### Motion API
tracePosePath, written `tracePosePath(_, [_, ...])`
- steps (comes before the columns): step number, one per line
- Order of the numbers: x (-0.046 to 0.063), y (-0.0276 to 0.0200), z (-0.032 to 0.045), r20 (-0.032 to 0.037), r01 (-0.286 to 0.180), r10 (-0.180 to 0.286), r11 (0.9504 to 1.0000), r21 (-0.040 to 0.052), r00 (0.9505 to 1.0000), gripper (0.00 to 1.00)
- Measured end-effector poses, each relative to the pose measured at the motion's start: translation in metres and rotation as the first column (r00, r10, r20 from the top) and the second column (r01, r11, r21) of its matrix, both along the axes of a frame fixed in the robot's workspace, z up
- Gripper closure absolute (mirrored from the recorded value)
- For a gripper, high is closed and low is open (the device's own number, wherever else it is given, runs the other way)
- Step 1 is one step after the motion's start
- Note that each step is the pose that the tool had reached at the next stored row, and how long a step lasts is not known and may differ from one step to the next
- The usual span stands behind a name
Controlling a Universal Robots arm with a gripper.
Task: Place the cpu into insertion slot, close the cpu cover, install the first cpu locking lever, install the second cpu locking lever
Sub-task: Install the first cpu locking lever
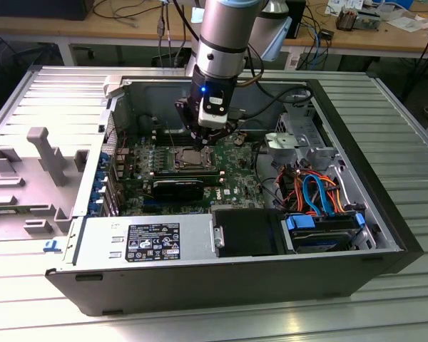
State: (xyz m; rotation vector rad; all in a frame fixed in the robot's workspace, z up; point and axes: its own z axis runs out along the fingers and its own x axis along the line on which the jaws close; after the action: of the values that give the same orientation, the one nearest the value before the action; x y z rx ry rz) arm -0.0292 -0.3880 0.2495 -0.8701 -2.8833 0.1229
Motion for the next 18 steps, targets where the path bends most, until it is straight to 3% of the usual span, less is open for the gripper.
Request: tracePosePath(18, [0.0,0.0,0.0003,0.0,-0.013,0.013,0.9999,0.0,0.9999,0.89])
